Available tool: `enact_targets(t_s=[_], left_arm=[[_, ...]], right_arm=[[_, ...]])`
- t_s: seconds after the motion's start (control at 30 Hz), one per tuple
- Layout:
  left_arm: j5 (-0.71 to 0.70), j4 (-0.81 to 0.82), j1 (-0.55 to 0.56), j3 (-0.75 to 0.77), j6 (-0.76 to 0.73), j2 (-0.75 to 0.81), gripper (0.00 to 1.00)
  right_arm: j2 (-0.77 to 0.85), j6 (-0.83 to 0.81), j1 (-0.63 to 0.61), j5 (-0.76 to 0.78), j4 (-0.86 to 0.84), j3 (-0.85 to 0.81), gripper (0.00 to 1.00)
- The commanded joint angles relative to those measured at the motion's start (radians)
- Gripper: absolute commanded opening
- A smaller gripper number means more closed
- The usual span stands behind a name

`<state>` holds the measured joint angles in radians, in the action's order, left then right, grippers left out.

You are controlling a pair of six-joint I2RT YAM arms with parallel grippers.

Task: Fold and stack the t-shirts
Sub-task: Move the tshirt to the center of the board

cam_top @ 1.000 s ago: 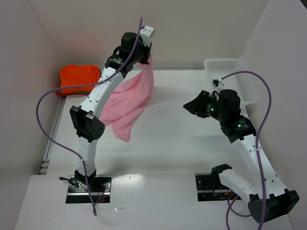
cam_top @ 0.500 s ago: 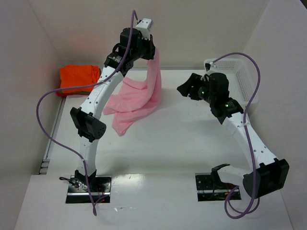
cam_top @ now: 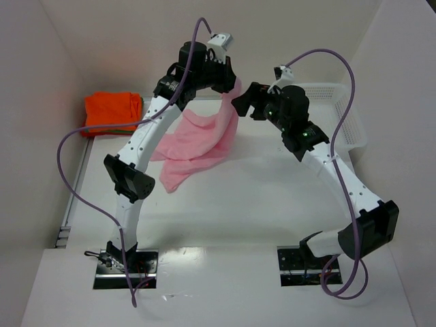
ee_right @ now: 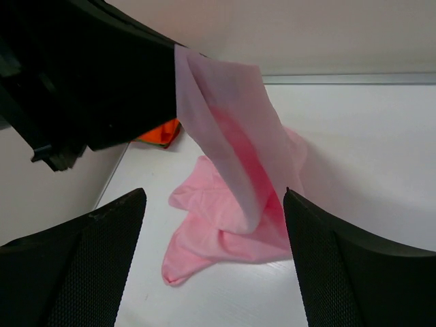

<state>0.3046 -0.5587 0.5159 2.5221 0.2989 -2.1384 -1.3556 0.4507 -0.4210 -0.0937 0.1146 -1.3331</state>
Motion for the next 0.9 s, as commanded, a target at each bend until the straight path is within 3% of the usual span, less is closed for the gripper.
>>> enact_targets(t_s=[0.0, 0.27, 0.47, 0.53, 0.57, 0.63, 0.7, 0.83, 0.87], left_arm=[[0.074, 0.013, -0.002, 0.006, 0.02, 0.011, 0.0], [0.117, -0.007, -0.002, 0.015, 0.02, 0.029, 0.0], [0.128, -0.007, -0.002, 0.035, 0.02, 0.038, 0.0], [0.142, -0.007, -0.002, 0.044, 0.031, 0.038, 0.0], [0.142, -0.007, -0.002, 0.044, 0.031, 0.038, 0.0], [0.142, -0.017, -0.002, 0.044, 0.031, 0.048, 0.0], [0.142, -0.017, -0.002, 0.044, 0.04, 0.048, 0.0], [0.142, -0.017, -0.002, 0.044, 0.04, 0.057, 0.0], [0.142, -0.017, -0.002, 0.044, 0.04, 0.057, 0.0]], right_arm=[[-0.034, -0.038, -0.047, 0.075, -0.101, -0.099, 0.88], [-0.14, -0.089, -0.101, 0.155, -0.085, -0.176, 0.88], [-0.175, -0.121, -0.111, 0.222, -0.066, -0.209, 0.82], [-0.185, -0.121, -0.111, 0.238, -0.095, -0.209, 0.72], [-0.185, -0.121, -0.111, 0.238, -0.108, -0.209, 0.61], [-0.185, -0.13, -0.111, 0.258, -0.119, -0.199, 0.48], [-0.185, -0.13, -0.111, 0.281, -0.144, -0.187, 0.42], [-0.185, -0.112, -0.111, 0.353, -0.187, -0.14, 0.18], [-0.174, -0.112, -0.111, 0.364, -0.187, -0.14, 0.08]])
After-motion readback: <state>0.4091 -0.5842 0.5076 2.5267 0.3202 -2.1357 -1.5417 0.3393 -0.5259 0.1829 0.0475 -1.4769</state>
